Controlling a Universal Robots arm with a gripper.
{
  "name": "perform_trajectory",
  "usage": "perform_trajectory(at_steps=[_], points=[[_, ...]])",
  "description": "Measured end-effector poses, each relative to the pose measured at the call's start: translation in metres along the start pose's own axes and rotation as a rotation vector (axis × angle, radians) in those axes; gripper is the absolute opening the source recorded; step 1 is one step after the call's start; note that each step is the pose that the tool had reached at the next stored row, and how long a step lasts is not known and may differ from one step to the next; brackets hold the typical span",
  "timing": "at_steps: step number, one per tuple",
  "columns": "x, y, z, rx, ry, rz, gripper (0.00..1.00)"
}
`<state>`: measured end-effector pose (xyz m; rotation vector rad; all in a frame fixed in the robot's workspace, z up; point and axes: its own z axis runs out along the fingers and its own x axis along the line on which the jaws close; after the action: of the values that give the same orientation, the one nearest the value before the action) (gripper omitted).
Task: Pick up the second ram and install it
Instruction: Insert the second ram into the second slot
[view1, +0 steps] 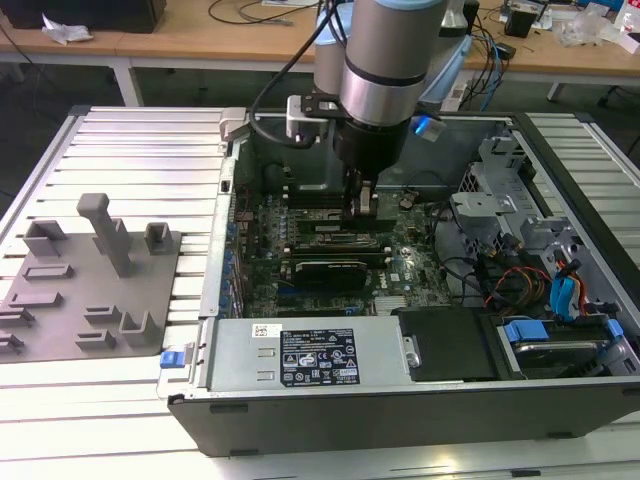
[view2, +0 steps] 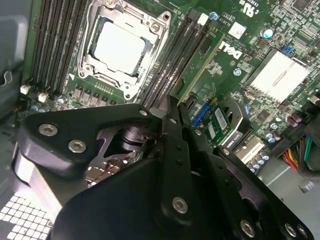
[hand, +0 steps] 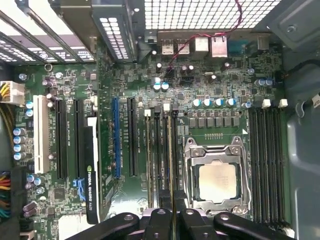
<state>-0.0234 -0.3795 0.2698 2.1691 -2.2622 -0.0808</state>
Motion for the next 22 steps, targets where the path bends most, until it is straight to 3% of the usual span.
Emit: perform_trajectory(at_steps=[2,3,5,6,10,22], points=[[0.0001,0.0000,0.0028,-0.0001,0.0000,0.000,0.13],[0.0003,-0.0003,0.0106,0.0000,0.0001,0.000,0.13],[-0.0004,0.0032,0.0353,0.0000,0.0002,0.000,0.13],[-0.0005,0.0034,0.0373,0.0001,0.0017,0.000,0.13],[-0.0010,0.0036,0.0392,0.0004,0.0101,0.000,0.13],[-0.0027,0.0044,0.0421,0.0005,0.0102,0.001,0.13]])
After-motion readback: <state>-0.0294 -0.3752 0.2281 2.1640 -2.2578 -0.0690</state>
